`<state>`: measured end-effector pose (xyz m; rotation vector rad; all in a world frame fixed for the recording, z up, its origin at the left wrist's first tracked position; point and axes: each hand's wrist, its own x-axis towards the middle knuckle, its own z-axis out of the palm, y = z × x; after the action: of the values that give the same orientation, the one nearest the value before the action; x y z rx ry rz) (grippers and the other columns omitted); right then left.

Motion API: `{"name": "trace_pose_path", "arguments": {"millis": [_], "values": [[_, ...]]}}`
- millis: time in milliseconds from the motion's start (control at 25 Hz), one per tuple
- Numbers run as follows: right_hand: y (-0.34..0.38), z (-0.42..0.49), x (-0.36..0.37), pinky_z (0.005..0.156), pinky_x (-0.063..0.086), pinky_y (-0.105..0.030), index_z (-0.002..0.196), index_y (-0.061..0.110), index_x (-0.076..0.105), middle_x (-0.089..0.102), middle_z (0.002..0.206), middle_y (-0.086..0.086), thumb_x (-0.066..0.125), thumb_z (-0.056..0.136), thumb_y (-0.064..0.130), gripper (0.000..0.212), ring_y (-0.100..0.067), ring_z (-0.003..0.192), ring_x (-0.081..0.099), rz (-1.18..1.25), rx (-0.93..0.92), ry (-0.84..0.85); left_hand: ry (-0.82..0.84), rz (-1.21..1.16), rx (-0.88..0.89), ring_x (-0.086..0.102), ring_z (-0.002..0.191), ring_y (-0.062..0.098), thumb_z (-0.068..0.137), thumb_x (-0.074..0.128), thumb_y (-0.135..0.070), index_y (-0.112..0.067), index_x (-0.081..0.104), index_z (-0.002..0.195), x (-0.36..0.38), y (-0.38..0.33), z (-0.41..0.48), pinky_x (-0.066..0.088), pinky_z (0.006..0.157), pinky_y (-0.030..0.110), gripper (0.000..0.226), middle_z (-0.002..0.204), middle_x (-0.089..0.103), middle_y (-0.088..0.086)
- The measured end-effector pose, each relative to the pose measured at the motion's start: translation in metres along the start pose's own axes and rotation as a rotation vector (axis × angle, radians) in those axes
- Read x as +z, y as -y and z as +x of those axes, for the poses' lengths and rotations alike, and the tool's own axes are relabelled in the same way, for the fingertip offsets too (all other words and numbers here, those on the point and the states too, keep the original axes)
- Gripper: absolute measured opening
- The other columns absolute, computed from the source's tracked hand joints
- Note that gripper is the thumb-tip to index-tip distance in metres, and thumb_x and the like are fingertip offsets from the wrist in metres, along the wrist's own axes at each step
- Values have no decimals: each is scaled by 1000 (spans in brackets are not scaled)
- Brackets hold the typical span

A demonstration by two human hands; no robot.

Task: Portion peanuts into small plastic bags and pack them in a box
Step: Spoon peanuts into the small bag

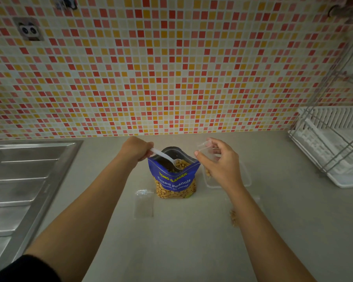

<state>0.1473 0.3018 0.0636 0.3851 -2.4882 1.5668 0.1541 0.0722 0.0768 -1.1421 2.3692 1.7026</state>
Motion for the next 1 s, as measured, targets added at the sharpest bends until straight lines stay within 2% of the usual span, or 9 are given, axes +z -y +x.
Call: {"name": "trace_pose_path", "arguments": {"millis": [160,400,560,840,1000], "values": [[-1,0,5,71,41,-9,123,17,56,55,104,10,77,72,34,57,-8,93,56,-63,-42,28,-20,-118,1,50,56,11,92,56,-19,-2,62,80,-19,11,2,41,55,19,22,65,59,7],[0,-4,15,76,44,-19,121,13,57,61,106,0,76,72,33,56,-8,92,53,-179,-122,101,-15,-161,18,51,61,11,92,55,-18,-4,62,84,-30,18,-2,42,59,19,18,71,60,7],[1,-4,20,79,47,-23,123,12,56,62,110,-1,76,71,34,59,-9,94,54,-259,-132,132,-12,-238,57,52,62,11,91,57,-15,-9,60,82,-43,5,-5,45,62,20,10,73,61,7],[9,0,34,81,49,-29,123,13,56,62,108,0,74,72,38,60,-9,93,53,-256,-131,139,18,-210,157,51,59,10,89,60,-14,-3,65,90,-54,-32,-13,42,57,18,12,71,61,6],[8,3,38,74,44,-21,122,14,58,62,105,1,75,71,39,59,-7,89,52,-216,-120,121,33,-131,190,53,60,11,89,60,-14,-1,66,97,-49,-43,-17,44,57,18,17,73,63,7]]}}
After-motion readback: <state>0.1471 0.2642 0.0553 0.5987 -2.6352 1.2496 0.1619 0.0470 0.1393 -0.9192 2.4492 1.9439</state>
